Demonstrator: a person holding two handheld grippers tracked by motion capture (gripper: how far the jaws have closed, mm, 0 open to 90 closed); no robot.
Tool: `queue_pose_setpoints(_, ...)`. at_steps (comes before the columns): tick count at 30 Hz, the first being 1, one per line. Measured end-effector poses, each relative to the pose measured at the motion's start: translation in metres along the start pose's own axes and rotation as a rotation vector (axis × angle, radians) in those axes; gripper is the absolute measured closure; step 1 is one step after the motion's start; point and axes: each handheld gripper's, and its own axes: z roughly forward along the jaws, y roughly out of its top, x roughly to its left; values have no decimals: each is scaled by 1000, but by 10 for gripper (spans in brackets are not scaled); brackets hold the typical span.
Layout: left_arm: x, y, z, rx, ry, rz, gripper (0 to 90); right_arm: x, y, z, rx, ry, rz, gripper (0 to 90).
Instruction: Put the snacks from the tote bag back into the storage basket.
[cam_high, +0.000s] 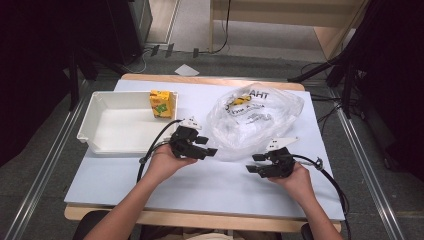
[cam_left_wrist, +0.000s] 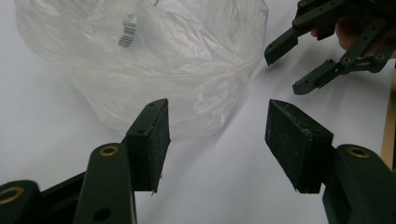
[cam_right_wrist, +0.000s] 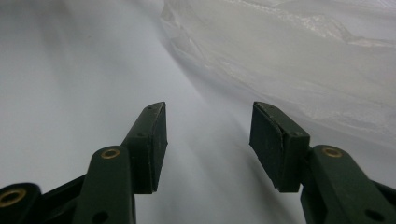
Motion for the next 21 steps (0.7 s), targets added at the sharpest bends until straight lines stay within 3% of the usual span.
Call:
queue_pose_setpoints(9, -8, -6, 15, 19, -12, 37, 408, 1, 0, 0, 5, 0, 3, 474)
queue_pose_setpoints(12, -9, -8, 19, 31, -40, 45, 407, 0, 0, 1, 6, 0, 4, 475)
queue_pose_setpoints(21, -11, -16, 29, 52, -38, 60, 412, 0, 0, 1, 8, -1, 1, 474)
